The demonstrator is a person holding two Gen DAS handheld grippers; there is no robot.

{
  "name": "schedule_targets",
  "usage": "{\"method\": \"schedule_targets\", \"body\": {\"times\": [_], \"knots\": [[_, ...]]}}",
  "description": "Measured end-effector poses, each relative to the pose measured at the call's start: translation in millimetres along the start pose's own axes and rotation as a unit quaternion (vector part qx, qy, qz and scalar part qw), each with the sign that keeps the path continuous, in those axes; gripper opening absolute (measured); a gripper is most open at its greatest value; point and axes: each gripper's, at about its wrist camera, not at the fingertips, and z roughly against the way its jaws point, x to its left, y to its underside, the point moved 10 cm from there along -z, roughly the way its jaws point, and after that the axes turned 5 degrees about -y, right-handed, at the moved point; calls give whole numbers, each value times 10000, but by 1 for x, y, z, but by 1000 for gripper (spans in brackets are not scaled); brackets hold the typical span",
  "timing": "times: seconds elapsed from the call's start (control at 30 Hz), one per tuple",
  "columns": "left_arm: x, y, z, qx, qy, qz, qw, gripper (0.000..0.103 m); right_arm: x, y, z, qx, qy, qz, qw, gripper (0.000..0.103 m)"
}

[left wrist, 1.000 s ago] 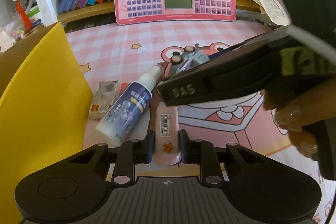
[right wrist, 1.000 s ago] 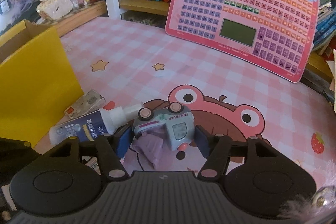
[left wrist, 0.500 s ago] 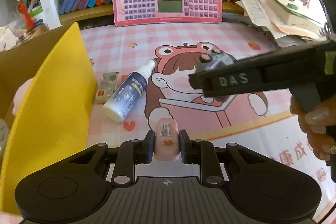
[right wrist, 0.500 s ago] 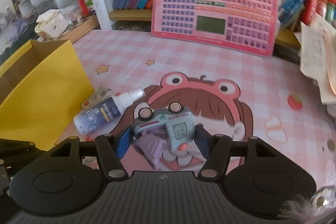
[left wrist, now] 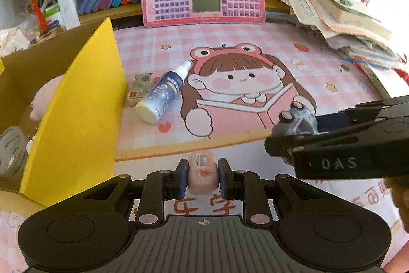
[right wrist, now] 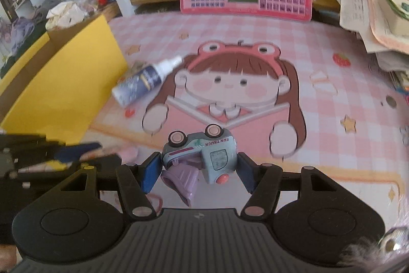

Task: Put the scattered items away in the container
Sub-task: 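Lift the toy truck with the right gripper while the left gripper lifts the pink stick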

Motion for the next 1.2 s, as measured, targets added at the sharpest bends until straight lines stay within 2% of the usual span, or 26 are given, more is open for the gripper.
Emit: {"method": "schedule_targets", "body": {"times": [0.2, 0.43, 0.67, 0.93, 1.2], "knots": [[-1, 17, -12, 333, -41, -2, 9994, 23, 0, 12, 3, 72, 8, 13, 10000, 61], [-4, 18, -12, 193, -177, -123, 9996, 25, 0, 14, 4, 63, -18, -24, 10000, 61], [-3, 17, -12, 228, -115, -155, 9996, 23, 2, 18, 3, 107, -81, -83, 9999, 61], [-13, 9, 8, 175, 297, -139, 9993, 23, 2, 16, 12, 9, -59, -180, 9998, 61], [-10, 5, 27, -26, 610, -190, 9980, 23, 6, 16, 39, -199, 164, -336, 9991, 61]]}}
